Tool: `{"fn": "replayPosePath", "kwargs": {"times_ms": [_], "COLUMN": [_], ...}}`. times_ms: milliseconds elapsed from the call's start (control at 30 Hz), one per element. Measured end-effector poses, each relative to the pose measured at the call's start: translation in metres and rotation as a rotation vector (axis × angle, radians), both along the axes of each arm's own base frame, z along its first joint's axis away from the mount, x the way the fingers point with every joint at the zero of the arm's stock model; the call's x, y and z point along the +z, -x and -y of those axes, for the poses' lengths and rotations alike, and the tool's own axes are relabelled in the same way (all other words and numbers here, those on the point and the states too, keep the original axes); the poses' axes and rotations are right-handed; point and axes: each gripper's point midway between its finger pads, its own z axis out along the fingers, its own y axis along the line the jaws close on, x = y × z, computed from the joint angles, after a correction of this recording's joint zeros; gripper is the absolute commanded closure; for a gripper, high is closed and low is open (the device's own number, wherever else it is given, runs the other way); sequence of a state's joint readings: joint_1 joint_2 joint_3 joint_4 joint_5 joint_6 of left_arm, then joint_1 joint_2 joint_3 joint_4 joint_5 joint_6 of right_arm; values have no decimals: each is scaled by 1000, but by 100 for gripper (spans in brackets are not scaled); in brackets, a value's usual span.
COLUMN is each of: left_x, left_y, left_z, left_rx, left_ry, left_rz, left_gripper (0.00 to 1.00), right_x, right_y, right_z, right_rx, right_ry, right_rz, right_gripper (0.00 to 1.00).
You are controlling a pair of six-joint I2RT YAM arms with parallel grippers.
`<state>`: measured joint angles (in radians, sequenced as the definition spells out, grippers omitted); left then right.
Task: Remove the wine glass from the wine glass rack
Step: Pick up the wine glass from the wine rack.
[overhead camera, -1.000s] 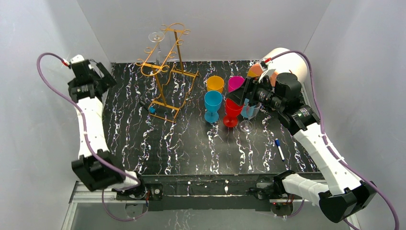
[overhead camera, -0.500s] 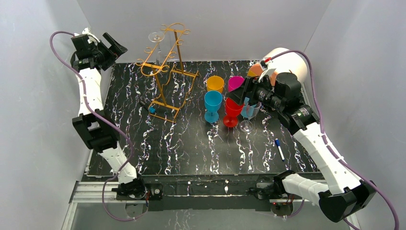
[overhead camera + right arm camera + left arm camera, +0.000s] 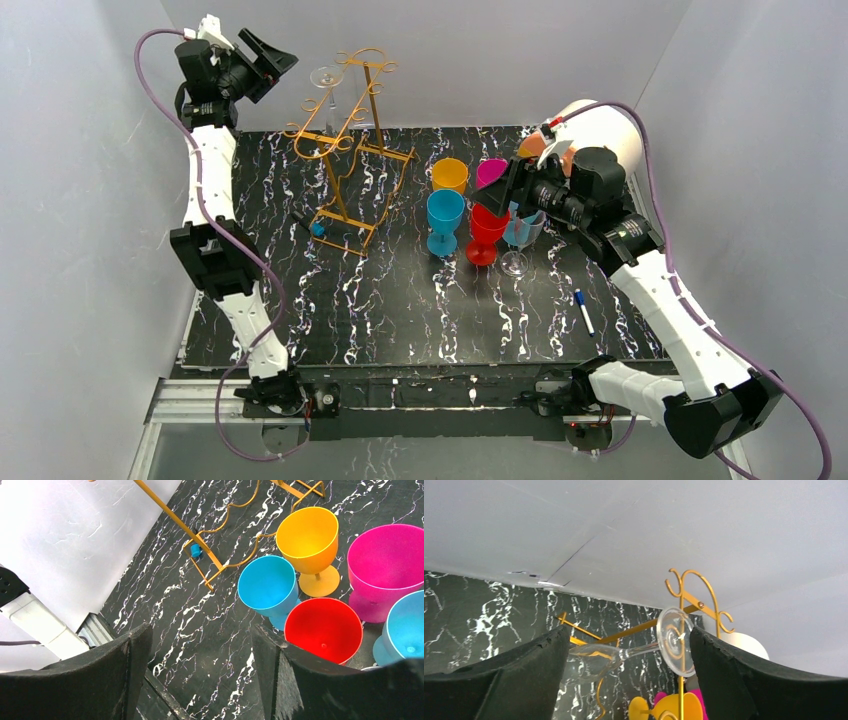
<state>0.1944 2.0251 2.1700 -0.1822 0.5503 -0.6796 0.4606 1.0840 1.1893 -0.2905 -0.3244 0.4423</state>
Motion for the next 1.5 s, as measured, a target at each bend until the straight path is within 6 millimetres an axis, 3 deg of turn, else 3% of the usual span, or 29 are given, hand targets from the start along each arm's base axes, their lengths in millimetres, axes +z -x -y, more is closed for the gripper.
{"fn": "replayPosePath", "kwargs": {"times_ms": [200,300,433,600,1133,1500], "left_x": [-4,-14,-24,-17,-27,-23], "left_y": [-9,-14,-16,-16,-17,-17], "left_z": [11,29,55,79,76,73], "left_rx": [-37,-78,-133,-185,-178,-166], "left_ry": [45,54,62,83,37,20], "left_rz": [2,-10,-25,2,4,14], "left_gripper": [28,30,40,54,79,83], "right_x": [0,2,3,3,2,2], "right_y": [0,1,2,2,2,2], "right_z": [0,1,1,1,2,2], "right_rx": [-1,-1,-1,-1,-6,-6], "right_ry": [0,-2,-4,-3,-1,-3], "right_rz": [0,4,8,8,5,3], "right_gripper": [20,20,20,20,20,20]}}
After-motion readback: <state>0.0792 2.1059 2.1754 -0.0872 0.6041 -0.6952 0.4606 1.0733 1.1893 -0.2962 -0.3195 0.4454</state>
